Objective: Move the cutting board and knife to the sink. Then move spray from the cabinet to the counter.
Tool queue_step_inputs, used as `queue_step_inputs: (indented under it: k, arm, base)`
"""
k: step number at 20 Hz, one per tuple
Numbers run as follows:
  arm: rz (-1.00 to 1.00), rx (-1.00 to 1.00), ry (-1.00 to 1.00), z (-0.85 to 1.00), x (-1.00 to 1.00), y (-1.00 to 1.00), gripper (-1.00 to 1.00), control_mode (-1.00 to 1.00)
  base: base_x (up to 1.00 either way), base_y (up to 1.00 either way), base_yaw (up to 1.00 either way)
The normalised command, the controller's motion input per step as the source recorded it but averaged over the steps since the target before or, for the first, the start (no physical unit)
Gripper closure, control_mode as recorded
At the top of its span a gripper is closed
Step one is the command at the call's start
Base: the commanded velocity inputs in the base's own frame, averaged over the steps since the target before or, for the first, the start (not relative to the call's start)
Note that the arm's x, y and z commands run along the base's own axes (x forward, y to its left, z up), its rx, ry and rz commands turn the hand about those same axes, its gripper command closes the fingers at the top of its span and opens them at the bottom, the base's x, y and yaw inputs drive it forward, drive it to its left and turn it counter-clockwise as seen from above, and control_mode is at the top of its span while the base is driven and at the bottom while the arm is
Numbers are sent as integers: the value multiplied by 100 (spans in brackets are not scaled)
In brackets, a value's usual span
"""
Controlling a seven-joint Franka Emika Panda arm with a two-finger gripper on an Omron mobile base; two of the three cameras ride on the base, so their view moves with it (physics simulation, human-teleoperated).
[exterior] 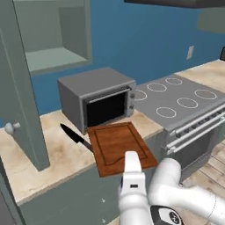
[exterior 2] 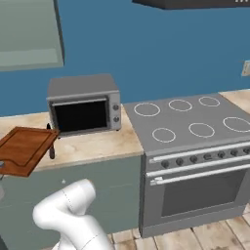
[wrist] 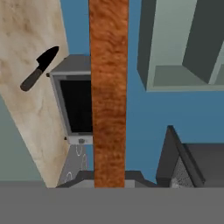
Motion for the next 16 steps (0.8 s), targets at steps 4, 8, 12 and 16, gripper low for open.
queue_step_inputs:
  k: [4,8,12,16]
  arm:
    - [0,0,0,0,0,0,100,100]
    - [0,0,0,0,0,0,100,100]
    - [0,0,0,0,0,0,100,100]
    - [0,0,0,0,0,0,100,100]
  base:
    - [0,0,-74]
    - [0,-1,-73]
    - [5,0,-74]
    - [9,0,-78]
